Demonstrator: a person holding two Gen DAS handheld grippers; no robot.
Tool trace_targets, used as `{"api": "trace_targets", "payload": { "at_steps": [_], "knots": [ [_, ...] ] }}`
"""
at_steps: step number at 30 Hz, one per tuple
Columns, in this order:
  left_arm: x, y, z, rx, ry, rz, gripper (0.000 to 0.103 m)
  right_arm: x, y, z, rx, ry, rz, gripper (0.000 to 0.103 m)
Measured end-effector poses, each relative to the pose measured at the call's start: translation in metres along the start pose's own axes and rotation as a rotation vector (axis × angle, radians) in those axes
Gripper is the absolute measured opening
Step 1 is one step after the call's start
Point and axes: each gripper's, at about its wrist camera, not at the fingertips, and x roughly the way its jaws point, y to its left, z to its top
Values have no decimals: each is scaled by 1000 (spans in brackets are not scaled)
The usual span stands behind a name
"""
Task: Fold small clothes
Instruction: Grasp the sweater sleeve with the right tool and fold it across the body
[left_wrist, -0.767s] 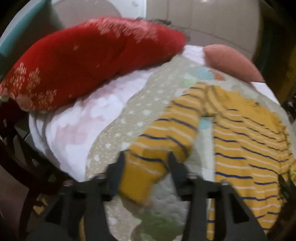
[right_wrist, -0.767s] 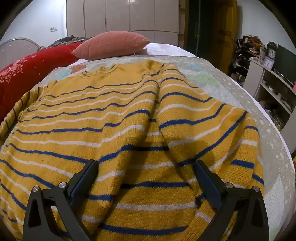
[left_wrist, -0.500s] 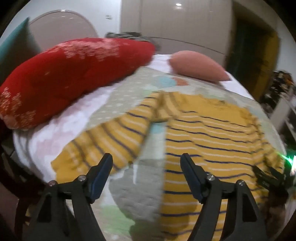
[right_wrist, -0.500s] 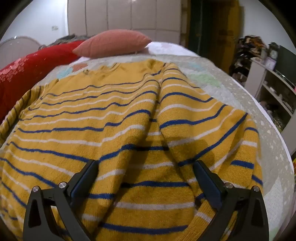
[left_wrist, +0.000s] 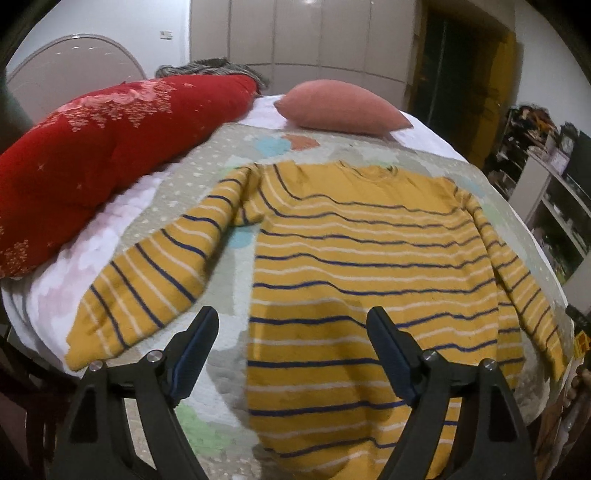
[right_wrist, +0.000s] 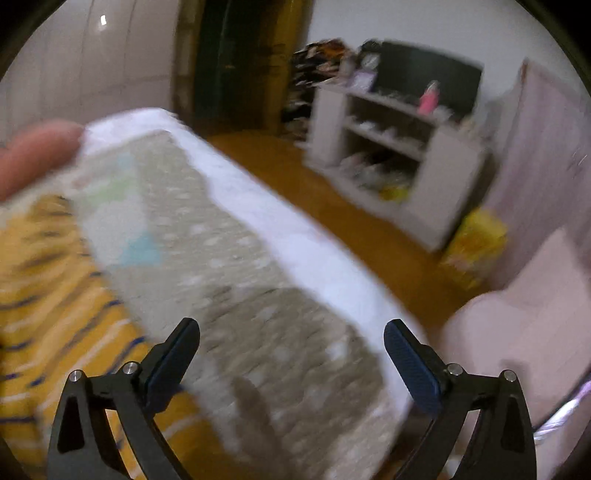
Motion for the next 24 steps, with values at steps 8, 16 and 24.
{"api": "trace_targets", "payload": {
  "at_steps": [8, 16, 24],
  "knots": [
    [0, -18, -5, 57, -4, -15, 81, 36, 48, -17, -32, 166, 365, 82],
    [9, 4, -7, -28, 26, 20, 81, 38, 73, -11, -132, 175, 512, 8],
    [11, 15, -12, -50, 29, 35, 81, 61, 50, 25, -122, 7, -105, 22]
  ]
}}
